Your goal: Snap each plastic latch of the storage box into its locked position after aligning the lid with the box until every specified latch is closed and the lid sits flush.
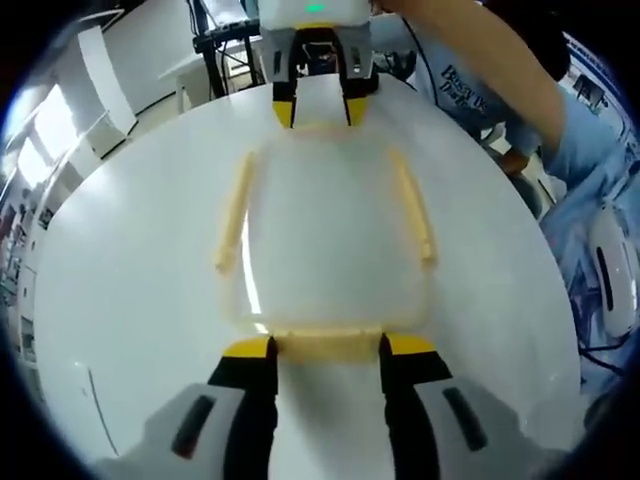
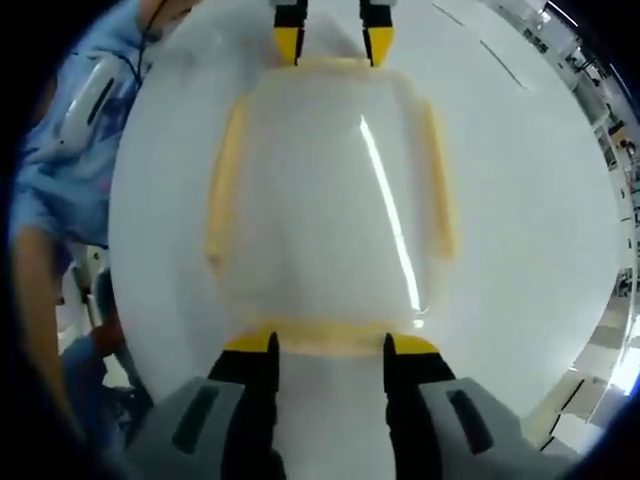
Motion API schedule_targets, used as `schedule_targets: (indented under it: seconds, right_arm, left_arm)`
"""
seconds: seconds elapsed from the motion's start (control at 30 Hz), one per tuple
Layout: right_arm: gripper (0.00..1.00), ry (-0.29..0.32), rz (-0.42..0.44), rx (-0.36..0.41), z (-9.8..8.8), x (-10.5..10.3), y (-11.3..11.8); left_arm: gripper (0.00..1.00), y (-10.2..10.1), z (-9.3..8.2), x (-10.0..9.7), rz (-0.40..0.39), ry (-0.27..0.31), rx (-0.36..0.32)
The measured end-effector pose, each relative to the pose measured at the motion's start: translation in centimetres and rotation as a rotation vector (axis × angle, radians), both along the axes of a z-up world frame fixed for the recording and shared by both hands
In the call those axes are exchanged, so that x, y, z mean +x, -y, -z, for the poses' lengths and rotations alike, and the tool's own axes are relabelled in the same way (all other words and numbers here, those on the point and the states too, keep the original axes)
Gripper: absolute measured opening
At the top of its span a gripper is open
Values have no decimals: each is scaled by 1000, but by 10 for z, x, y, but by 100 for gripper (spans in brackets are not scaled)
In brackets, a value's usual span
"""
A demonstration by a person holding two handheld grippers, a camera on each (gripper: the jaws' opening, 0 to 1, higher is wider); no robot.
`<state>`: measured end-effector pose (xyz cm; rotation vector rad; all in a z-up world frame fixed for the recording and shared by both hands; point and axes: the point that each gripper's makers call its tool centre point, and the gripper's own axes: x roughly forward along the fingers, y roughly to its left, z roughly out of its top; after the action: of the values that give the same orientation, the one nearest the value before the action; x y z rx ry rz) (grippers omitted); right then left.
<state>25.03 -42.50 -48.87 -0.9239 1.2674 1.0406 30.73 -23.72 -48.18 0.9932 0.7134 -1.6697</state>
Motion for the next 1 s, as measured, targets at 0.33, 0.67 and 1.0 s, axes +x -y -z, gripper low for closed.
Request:
schedule_targets:
  seconds: [0.33,0.67,1.0]
  right_arm:
    - [46,3,-3,3,1,-4,-1]
    - [40,5,6,12,0,-1,-3]
    - [40,12,23,35,-1,-1,-7]
  left_arm:
    - [40,-2,0,-1,-20,-5,10]
    - [40,-4,1,0,1,-1,20]
    - [40,-4,-1,2,20,-2,18]
